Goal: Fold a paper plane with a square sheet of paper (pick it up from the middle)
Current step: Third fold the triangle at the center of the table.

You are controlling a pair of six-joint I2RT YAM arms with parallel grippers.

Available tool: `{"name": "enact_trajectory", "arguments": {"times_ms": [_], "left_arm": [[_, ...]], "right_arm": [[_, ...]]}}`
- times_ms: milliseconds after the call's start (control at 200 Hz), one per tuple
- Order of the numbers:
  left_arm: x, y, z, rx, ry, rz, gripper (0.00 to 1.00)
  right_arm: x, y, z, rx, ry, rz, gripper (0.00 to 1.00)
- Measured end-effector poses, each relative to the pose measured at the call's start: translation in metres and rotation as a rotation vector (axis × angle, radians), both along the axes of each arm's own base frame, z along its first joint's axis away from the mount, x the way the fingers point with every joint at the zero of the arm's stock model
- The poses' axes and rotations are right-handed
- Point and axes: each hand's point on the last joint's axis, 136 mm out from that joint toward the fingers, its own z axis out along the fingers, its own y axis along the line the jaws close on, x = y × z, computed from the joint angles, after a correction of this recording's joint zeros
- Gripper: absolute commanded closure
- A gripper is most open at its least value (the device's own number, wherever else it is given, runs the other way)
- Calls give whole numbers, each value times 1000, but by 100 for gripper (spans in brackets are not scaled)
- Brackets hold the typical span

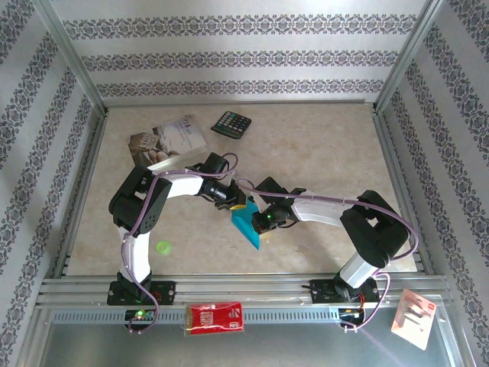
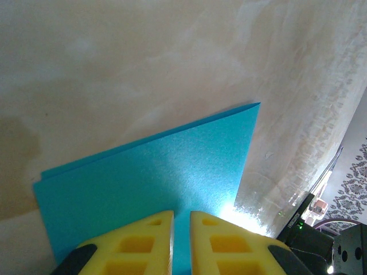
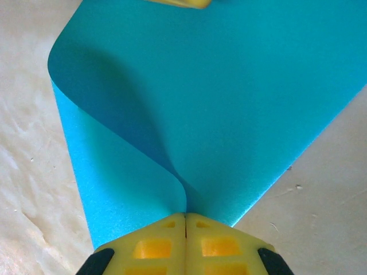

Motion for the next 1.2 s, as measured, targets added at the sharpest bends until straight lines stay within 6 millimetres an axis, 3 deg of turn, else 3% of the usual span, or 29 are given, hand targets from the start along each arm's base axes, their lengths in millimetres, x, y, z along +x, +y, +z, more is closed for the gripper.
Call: {"name": "enact_trajectory", "arguments": {"times_ms": [1024, 1199], "left_arm": [[0, 0, 0, 1, 0, -1, 85], [1, 0, 2, 2, 3, 0, 81]], "right_arm": [[0, 0, 0, -2, -4, 9, 97], [0, -1, -1, -1, -2, 2, 98]]}}
